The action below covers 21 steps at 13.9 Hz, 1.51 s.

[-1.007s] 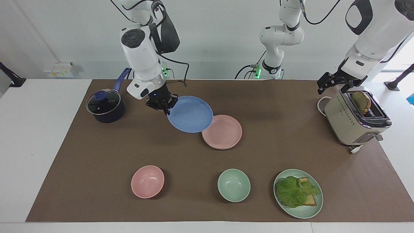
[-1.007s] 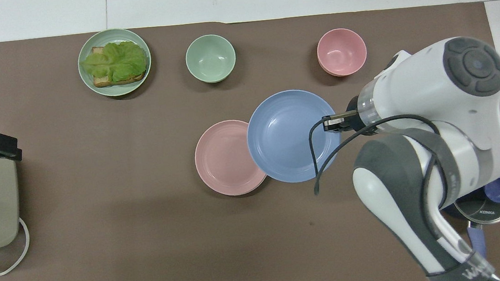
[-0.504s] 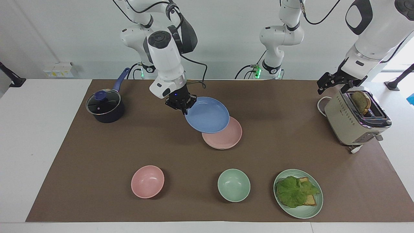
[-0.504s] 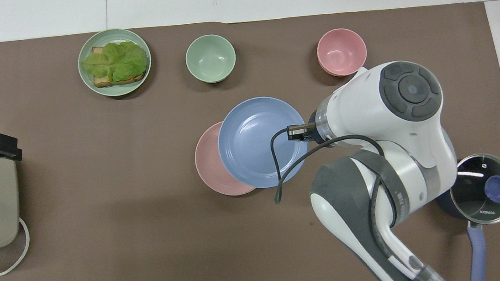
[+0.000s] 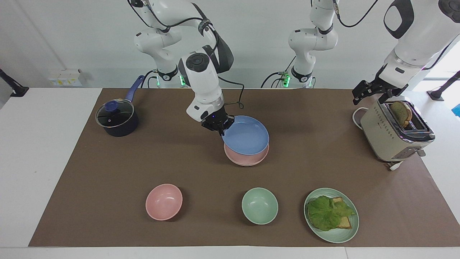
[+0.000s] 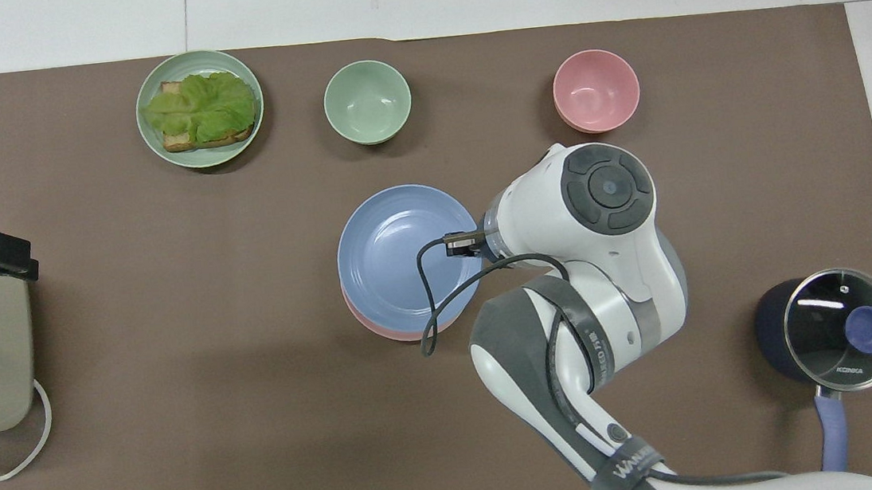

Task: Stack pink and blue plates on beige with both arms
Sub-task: 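Lift the blue plate and lower it onto the pink plate stack, then open the right gripper and withdraw it to the rest pose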

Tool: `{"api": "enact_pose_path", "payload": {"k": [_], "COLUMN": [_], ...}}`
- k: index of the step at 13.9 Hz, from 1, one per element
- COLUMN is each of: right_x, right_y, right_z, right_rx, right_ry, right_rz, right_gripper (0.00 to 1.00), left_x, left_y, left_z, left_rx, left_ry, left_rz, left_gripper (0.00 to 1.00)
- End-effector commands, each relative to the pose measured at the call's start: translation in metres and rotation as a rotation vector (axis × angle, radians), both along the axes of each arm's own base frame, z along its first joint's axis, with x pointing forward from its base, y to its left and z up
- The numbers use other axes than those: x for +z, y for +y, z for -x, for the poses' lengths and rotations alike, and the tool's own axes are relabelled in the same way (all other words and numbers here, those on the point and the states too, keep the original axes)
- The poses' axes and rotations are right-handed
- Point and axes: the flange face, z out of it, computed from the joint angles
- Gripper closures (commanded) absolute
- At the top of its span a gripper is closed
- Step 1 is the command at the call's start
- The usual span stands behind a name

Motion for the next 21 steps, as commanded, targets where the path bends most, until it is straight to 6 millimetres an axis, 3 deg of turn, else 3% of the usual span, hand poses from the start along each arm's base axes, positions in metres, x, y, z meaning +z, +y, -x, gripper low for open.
{"api": "enact_pose_path", "payload": {"k": [1, 5, 9, 21], "right_x": [-0.011, -0.042, -0.059, -0.075], "right_y": [0.003, 0.015, 0.005, -0.002], "right_z": [0.001, 0.008, 0.014, 0.011], "right_rx": [-0.023, 0.001, 0.038, 0.009], "right_ry": [0.007, 0.008, 0.042, 0.019], "right_rz": [-0.022, -0.016, -0.042, -0.065], "right_gripper": [1.00, 1.00, 1.00, 1.00], "left_x": [0.005, 0.006, 0.006, 0.005], "left_y": [0.002, 0.002, 0.002, 0.002], "left_z": [0.004, 0.004, 0.004, 0.004], "left_rx": [-0.002, -0.002, -0.002, -0.002], "left_ry": [0.003, 0.002, 0.002, 0.003], "left_rz": [-0.015, -0.014, -0.014, -0.015], "left_gripper": [0.00, 0.00, 0.00, 0.00]}}
